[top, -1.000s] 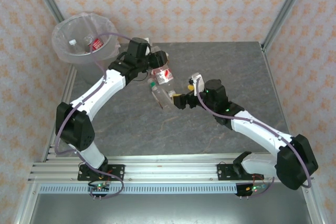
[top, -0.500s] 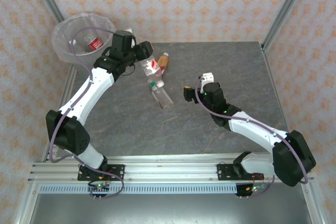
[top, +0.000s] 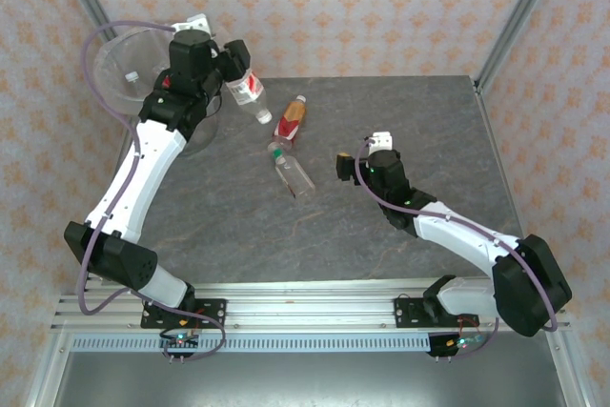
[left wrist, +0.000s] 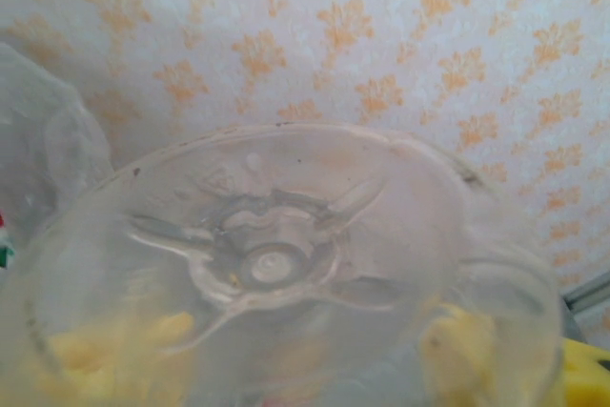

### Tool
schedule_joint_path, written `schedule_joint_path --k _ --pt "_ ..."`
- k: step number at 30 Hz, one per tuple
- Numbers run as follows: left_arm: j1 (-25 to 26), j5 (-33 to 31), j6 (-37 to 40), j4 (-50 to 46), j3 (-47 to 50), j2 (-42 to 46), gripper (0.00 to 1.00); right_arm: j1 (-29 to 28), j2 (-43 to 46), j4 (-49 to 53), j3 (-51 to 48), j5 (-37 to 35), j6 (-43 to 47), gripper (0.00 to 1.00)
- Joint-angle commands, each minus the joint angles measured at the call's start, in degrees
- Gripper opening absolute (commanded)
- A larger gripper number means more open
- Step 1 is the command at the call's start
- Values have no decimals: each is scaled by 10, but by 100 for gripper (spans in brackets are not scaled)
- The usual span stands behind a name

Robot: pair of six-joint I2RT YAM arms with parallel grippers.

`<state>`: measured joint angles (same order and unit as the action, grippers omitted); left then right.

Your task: Put the plastic bottles in the bin

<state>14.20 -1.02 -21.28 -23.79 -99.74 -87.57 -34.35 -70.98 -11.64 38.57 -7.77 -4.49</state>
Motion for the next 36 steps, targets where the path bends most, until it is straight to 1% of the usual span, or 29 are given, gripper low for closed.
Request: schedule_joint_path --k 1,4,8,11,19,24,29,36 --pt "-11 -42 43 5 -30 7 62 -1 2 -12 5 -4 -10 99" --pt "-22 -62 69 15 -43 7 62 0 7 -16 6 11 -10 99" --pt "-46 -59 84 33 -60 7 62 -2 10 -17 8 7 -16 99" --pt "-75 -45 76 64 -57 5 62 -2 10 -19 11 8 -16 99" --pt "-147 -75 84 81 -108 -30 62 0 13 6 18 19 -15 99" --pt "-185 -95 95 55 -162 -74 62 -1 14 21 21 32 -21 99" --pt "-213 -99 90 24 -215 -116 62 -1 14 27 21 35 -24 99" --pt "-230 -108 83 -16 -267 -175 63 -1 10 31 22 44 -27 99"
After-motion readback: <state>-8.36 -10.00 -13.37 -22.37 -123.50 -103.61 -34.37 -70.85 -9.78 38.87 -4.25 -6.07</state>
